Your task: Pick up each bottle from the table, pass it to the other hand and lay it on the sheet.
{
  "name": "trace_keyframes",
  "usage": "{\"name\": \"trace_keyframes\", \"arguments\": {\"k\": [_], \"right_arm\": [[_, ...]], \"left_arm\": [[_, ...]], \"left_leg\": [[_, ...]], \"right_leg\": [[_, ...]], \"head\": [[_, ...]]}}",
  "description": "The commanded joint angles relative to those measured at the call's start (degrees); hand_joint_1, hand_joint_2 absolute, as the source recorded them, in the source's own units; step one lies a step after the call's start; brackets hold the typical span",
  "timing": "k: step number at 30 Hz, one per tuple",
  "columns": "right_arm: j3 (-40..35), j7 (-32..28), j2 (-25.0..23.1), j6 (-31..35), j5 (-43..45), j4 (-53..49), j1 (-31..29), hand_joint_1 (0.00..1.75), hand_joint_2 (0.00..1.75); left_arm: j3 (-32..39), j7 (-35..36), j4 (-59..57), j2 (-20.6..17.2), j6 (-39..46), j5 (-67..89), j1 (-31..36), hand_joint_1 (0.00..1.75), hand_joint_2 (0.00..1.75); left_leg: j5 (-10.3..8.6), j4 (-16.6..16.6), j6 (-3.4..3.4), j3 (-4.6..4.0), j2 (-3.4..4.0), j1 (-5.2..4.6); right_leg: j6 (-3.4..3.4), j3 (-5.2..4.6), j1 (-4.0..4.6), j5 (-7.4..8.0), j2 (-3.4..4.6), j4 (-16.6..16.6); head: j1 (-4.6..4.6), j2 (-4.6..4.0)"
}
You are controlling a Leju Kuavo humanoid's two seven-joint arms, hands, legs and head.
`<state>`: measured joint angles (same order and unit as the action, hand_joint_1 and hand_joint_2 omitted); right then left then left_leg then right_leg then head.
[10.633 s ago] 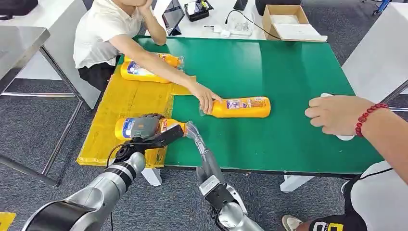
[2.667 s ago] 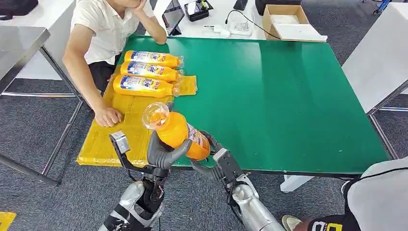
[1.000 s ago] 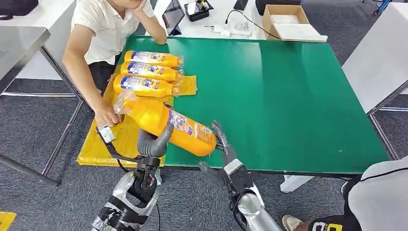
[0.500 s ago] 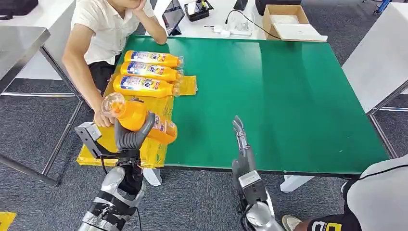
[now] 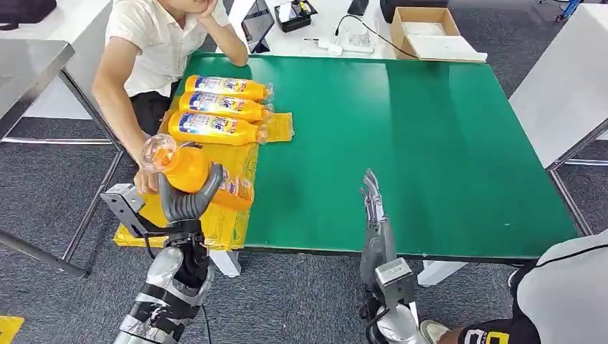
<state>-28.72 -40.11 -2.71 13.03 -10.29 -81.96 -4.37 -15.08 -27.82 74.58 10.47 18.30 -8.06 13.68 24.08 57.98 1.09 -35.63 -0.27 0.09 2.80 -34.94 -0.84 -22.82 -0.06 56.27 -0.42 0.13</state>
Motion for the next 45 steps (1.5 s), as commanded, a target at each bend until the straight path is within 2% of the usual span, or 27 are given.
{"name": "trace_keyframes", "arguments": {"k": [1, 2, 3, 5, 7, 8, 9, 13, 14, 15, 16, 17, 18, 22, 24, 27, 29, 34, 36, 37, 40, 41, 43, 45], "right_arm": [[-0.48, 0.11, 0.13, -2.17, 2.58, -1.08, -1.79, 0.00, 0.00], [-0.53, 0.11, -0.03, -2.87, 3.00, -0.97, -2.10, 0.00, 0.00], [-0.56, 0.11, -0.27, -3.50, 3.23, -0.42, -2.55, 0.00, 0.00], [-0.74, 0.11, -0.53, -3.50, 3.11, 0.20, -3.12, 0.00, 0.00], [-0.98, 0.11, -0.44, -3.76, 3.65, 0.14, -3.43, 0.00, 0.00], [-1.06, 0.11, -0.44, -3.93, 3.79, 0.19, -3.55, 0.00, 0.00], [-1.42, 0.11, -0.36, -3.89, 3.83, 0.40, -3.92, 0.00, 0.00], [-1.81, 0.11, -0.65, -4.61, 4.61, 1.88, -4.80, 0.00, 0.00], [-1.94, 0.11, -0.74, -5.14, 4.81, 2.43, -5.16, 0.00, 0.00], [-1.80, 0.11, -0.86, -5.26, 4.93, 3.00, -5.10, 0.00, 0.00], [-3.05, 0.11, 0.26, -4.39, 6.01, 2.80, -5.20, 0.00, 0.00], [-2.28, 0.11, -0.46, -5.13, 5.45, 3.28, -5.23, 0.00, 0.00], [-2.04, 0.11, -0.67, -5.53, 5.54, 3.65, -5.37, 0.00, 0.00], [-1.88, 0.11, -0.73, -5.80, 5.58, 3.80, -5.45, 0.00, 0.00], [-1.23, 0.11, -1.19, -6.62, 5.68, 4.54, -5.71, 0.00, 0.00], [-0.35, 0.11, -2.09, -8.21, 5.79, 5.67, -6.11, 0.00, 0.00], [-0.23, 0.11, -2.57, -8.34, 5.62, 6.19, -6.31, 0.00, 0.00], [0.10, 0.11, -3.06, -8.24, 5.51, 7.34, -6.63, 0.00, 0.00], [0.10, 0.11, -3.06, -8.24, 5.51, 7.34, -6.63, 0.00, 0.00], [0.10, 0.11, -3.06, -8.24, 5.51, 7.34, -6.63, 0.00, 0.00], [0.39, 0.11, -3.23, -8.19, 5.69, 8.03, -6.95, 0.00, 0.00], [0.41, 0.11, -3.30, -8.15, 5.66, 8.33, -7.16, 0.00, 0.00], [0.69, 0.11, -3.44, -7.98, 5.75, 8.64, -7.31, 0.00, 0.00], [0.84, 0.11, -3.48, -7.97, 5.87, 8.74, -7.27, 0.00, 0.00]], "left_arm": [[-3.28, -4.96, -6.04, -1.79, 17.57, 19.82, 4.87, 1.75, 1.75], [-2.21, -6.05, -6.84, -1.22, 21.70, 27.05, 4.87, 1.75, 1.75], [1.23, -6.72, -7.08, 1.02, 21.70, 34.04, 4.09, 1.75, 1.75], [3.98, -6.95, -8.36, 2.46, 21.70, 39.81, 3.95, 1.75, 1.75], [11.58, -10.03, -9.52, 6.35, 21.70, 50.76, 3.73, 1.75, 1.75], [13.55, -10.72, -9.99, 7.15, 21.70, 53.58, 3.92, 1.75, 1.75], [19.29, -12.18, -9.89, 9.53, 21.70, 63.58, 4.42, 1.75, 1.75], [24.01, -10.09, -15.71, 9.53, 21.70, 75.26, 6.85, 1.75, 1.75], [24.95, -8.41, -19.11, 9.53, 21.70, 78.78, 8.06, 1.75, 1.75], [25.69, -7.28, -20.45, 9.53, 21.70, 82.63, 8.42, 1.75, 1.75], [24.35, -4.72, -20.64, 9.53, 21.70, 84.80, 7.72, 1.75, 1.75], [24.62, -3.92, -23.96, 8.17, 21.70, 86.34, 9.21, 1.75, 1.75], [22.27, 0.12, -27.34, 6.98, 21.70, 88.40, 10.04, 1.75, 1.75], [23.63, 0.13, -28.42, 7.43, 21.70, 89.98, 10.41, 1.75, 1.75], [20.75, 6.94, -39.30, 5.40, 21.70, 91.38, 14.79, 1.75, 1.75], [20.27, 11.10, -52.88, 4.30, 20.59, 87.91, 19.95, 1.75, 1.75], [20.06, 12.04, -54.43, 3.96, 20.80, 87.41, 20.39, 1.75, 1.75], [17.29, 15.40, -55.49, 3.40, 21.70, 90.07, 20.03, 1.75, 1.75], [17.29, 15.40, -55.49, 3.40, 21.70, 90.07, 20.03, 1.75, 1.75], [17.29, 15.40, -55.49, 3.40, 21.70, 90.07, 20.03, 1.75, 1.75], [15.56, 17.76, -56.69, 3.15, 21.38, 92.08, 19.97, 1.75, 1.75], [15.27, 18.25, -57.34, 3.09, 20.95, 92.41, 19.99, 1.75, 1.75], [15.09, 18.68, -58.31, 3.41, 20.06, 92.30, 19.97, 1.75, 1.75], [15.45, 18.42, -58.69, 3.71, 19.19, 91.56, 19.90, 1.75, 1.75]], "left_leg": [[0.02, -0.02, -0.03, 0.11, -0.05, 0.00], [0.08, -0.02, -0.06, 0.25, -0.06, 0.02], [0.06, -0.03, -0.05, 0.20, -0.03, 0.01], [0.06, -0.04, -0.04, 0.19, 0.04, -0.01], [0.08, -0.04, -0.04, 0.25, 0.07, 0.01], [0.07, -0.01, -0.03, 0.18, 0.07, 0.01], [0.13, -0.01, -0.05, 0.33, 0.10, 0.03], [0.07, -0.05, -0.05, 0.26, 0.09, 0.00], [0.18, -0.07, -0.11, 0.57, 0.15, 0.03], [0.07, -0.09, -0.08, 0.35, 0.10, 0.00], [0.12, -0.11, -0.11, 0.50, 0.10, 0.04], [0.08, -0.10, -0.09, 0.43, 0.05, 0.02], [0.06, -0.10, -0.07, 0.38, 0.03, 0.01], [0.03, -0.07, -0.04, 0.23, 0.04, 0.00], [0.07, -0.04, -0.05, 0.29, 0.04, 0.03], [0.01, -0.10, -0.06, 0.32, -0.15, 0.00], [0.08, -0.10, -0.10, 0.50, -0.09, 0.02], [0.02, -0.06, -0.05, 0.16, 0.00, 0.01], [0.17, -0.08, -0.12, 0.51, 0.09, 0.06], [0.04, -0.05, -0.05, 0.16, -0.01, 0.02], [0.07, -0.05, -0.05, 0.23, 0.03, 0.02], [0.23, -0.03, -0.10, 0.59, 0.09, 0.06], [0.05, -0.04, -0.05, 0.21, 0.04, 0.01], [0.10, -0.03, -0.07, 0.32, 0.07, 0.02]], "right_leg": [[-0.06, 0.11, 0.00, -0.05, -0.05, 0.00], [-0.11, 0.26, 0.03, -0.11, -0.08, 0.00], [-0.09, 0.21, 0.01, -0.07, -0.04, -0.02], [-0.07, 0.19, 0.00, -0.05, 0.03, -0.03], [-0.09, 0.24, 0.01, -0.06, 0.06, -0.03], [-0.07, 0.19, 0.01, -0.04, 0.07, -0.02], [-0.11, 0.33, 0.03, -0.09, 0.09, -0.03], [-0.09, 0.26, 0.00, -0.04, 0.09, -0.04], [-0.19, 0.55, 0.04, -0.14, 0.13, -0.06], [-0.12, 0.33, 0.01, -0.06, 0.09, -0.05], [-0.17, 0.49, 0.05, -0.10, 0.08, -0.08], [-0.15, 0.42, 0.03, -0.08, 0.03, -0.07], [-0.12, 0.37, 0.03, -0.07, 0.01, -0.07], [-0.06, 0.22, 0.01, -0.03, 0.03, -0.04], [-0.08, 0.30, 0.04, -0.07, 0.02, -0.03], [-0.09, 0.36, 0.01, -0.08, -0.14, -0.05], [-0.16, 0.53, 0.03, -0.11, -0.05, -0.06], [-0.07, 0.18, 0.01, -0.02, 0.03, -0.04], [-0.18, 0.50, 0.07, -0.15, 0.09, -0.05], [-0.07, 0.18, 0.03, -0.04, 0.02, -0.02], [-0.08, 0.24, 0.03, -0.05, 0.05, -0.03], [-0.18, 0.60, 0.08, -0.20, 0.09, -0.03], [-0.07, 0.22, 0.02, -0.03, 0.07, -0.02], [-0.11, 0.32, 0.03, -0.07, 0.09, -0.01]], "head": [[0.00, 0.00], [0.00, 0.00], [0.00, 0.00], [0.00, 0.00], [-0.02, 0.00], [0.00, 0.00], [0.02, 0.00], [0.00, 0.00], [0.00, 0.00], [0.00, 0.00], [-0.02, 0.00], [0.00, 0.00], [-0.02, 0.00], [0.00, 0.00], [-0.02, 0.00], [0.02, 0.00], [0.00, 0.00], [0.00, 0.00], [0.00, 0.00], [-0.02, 0.00], [-0.02, 0.00], [0.00, 0.00], [0.00, 0.00], [0.00, 0.00]]}}
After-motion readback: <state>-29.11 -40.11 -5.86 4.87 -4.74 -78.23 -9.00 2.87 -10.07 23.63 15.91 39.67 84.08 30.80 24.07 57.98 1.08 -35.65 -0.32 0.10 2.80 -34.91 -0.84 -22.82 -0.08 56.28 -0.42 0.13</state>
